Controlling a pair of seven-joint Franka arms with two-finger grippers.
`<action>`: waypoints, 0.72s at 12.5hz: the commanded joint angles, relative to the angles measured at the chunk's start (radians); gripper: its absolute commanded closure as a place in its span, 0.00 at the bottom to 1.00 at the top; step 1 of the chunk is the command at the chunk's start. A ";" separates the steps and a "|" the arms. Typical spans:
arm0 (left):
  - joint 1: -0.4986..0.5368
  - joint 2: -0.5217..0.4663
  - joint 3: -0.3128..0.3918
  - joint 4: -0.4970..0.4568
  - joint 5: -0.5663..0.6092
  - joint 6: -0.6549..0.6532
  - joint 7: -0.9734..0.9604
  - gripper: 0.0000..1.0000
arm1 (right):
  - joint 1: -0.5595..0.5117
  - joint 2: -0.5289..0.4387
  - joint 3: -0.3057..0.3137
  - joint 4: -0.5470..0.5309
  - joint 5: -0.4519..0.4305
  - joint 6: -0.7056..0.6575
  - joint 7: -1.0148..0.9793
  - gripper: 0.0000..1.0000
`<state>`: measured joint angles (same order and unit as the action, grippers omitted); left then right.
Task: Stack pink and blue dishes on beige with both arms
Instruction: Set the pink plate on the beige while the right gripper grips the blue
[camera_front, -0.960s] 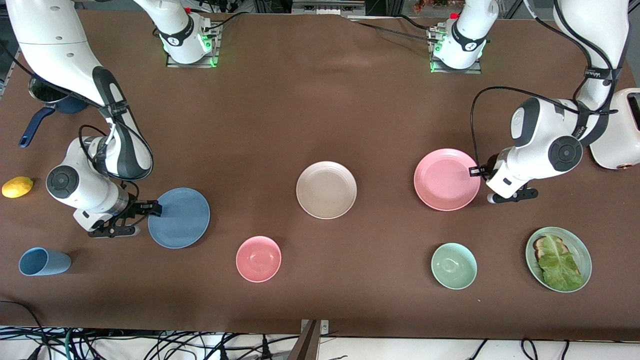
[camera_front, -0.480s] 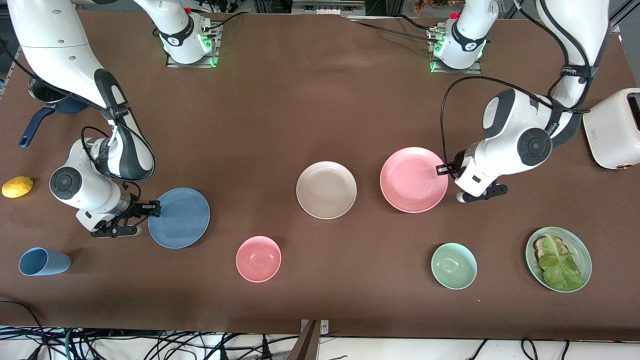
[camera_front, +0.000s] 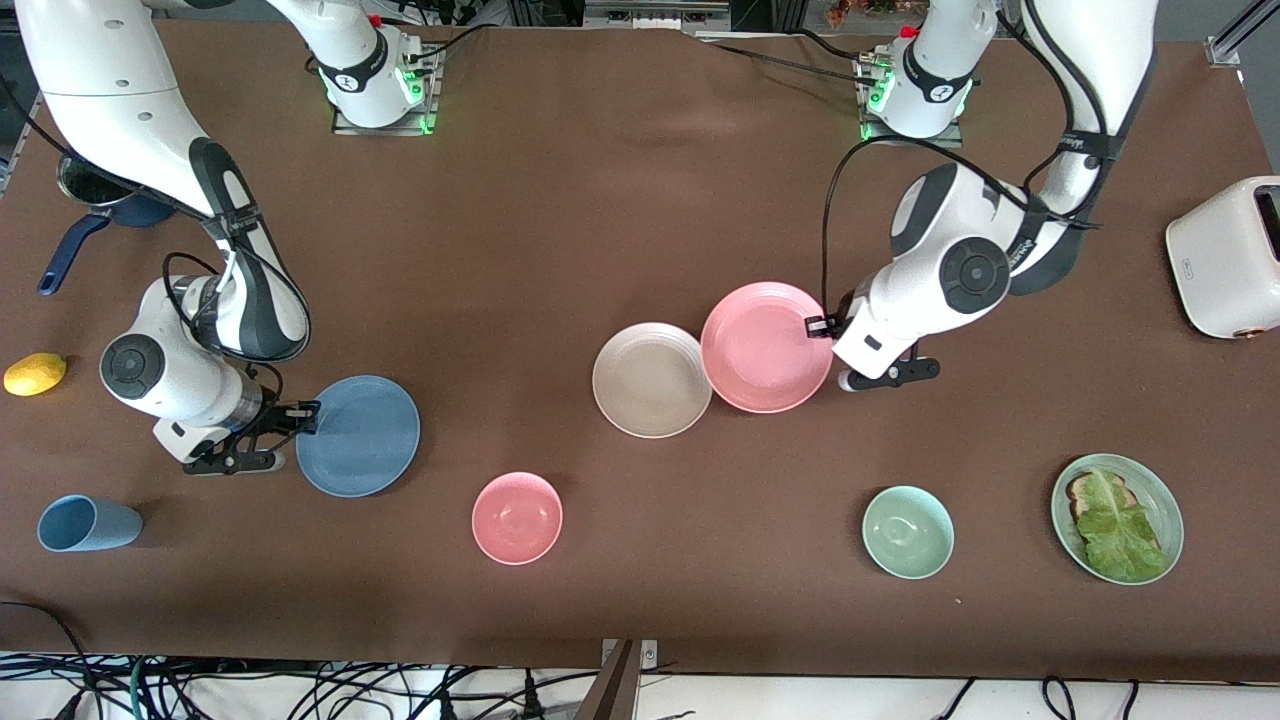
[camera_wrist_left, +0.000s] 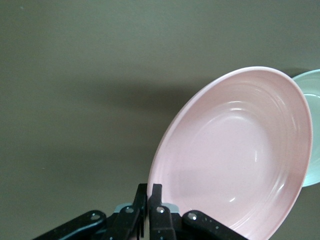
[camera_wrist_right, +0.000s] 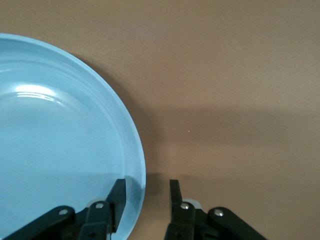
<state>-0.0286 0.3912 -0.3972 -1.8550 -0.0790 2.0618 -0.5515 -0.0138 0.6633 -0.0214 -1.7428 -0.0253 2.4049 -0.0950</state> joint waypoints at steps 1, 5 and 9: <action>-0.075 0.102 0.009 0.104 -0.008 -0.006 -0.024 1.00 | -0.014 -0.007 0.014 -0.014 -0.001 0.010 -0.015 0.69; -0.157 0.205 0.015 0.213 -0.007 -0.005 -0.062 1.00 | -0.014 -0.008 0.015 -0.014 -0.001 0.005 -0.015 0.84; -0.211 0.303 0.029 0.305 0.024 0.021 -0.090 1.00 | -0.014 -0.008 0.015 -0.014 -0.001 0.005 -0.015 1.00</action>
<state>-0.2071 0.6271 -0.3857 -1.6432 -0.0778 2.0876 -0.6140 -0.0138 0.6596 -0.0180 -1.7437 -0.0239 2.4039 -0.0957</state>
